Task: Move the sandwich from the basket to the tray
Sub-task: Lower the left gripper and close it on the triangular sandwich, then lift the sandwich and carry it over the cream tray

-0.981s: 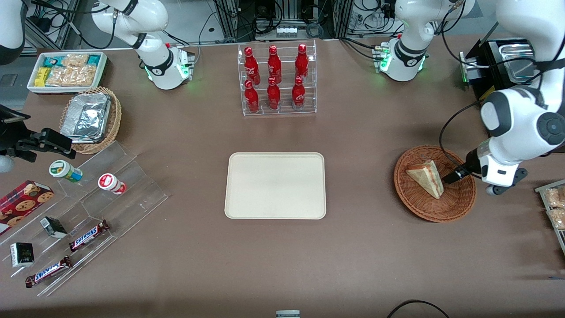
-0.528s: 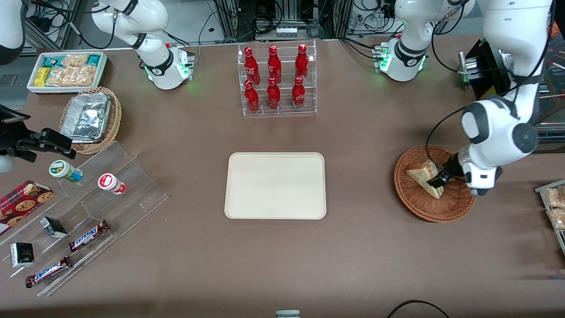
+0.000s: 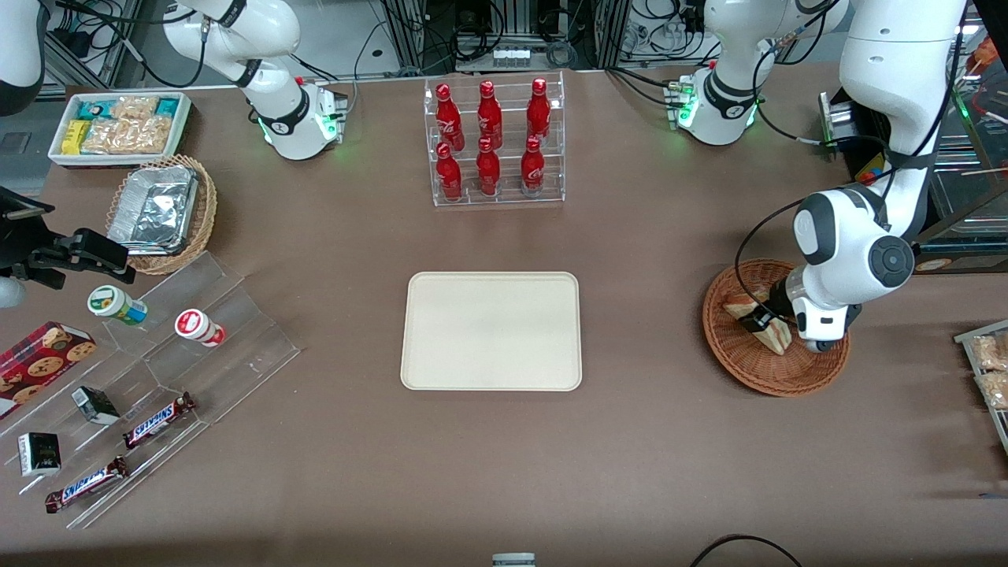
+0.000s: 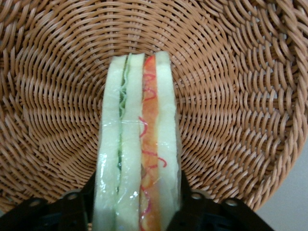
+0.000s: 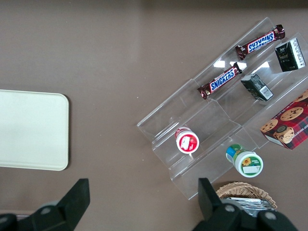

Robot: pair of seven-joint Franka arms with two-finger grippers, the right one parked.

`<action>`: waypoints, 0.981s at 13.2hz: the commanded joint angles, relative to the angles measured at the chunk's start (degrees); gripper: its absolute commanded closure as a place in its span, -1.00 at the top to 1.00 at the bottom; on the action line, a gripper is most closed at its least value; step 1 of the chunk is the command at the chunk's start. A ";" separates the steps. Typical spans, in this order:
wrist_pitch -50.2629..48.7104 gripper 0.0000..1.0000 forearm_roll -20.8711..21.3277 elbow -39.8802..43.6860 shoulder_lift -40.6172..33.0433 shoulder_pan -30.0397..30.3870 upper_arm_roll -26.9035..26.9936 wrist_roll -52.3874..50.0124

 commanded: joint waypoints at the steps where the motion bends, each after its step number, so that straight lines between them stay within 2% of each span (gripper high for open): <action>1: -7.23 -0.26 2.49 2.26 -3.20 0.14 0.27 1.45; 4: -16.81 -0.32 6.53 10.15 -3.47 -0.65 0.01 1.72; 8: -26.85 -0.27 6.37 21.59 -1.46 -5.39 -0.69 4.88; 13: -26.95 -0.26 6.02 28.18 4.77 -19.00 -1.04 4.61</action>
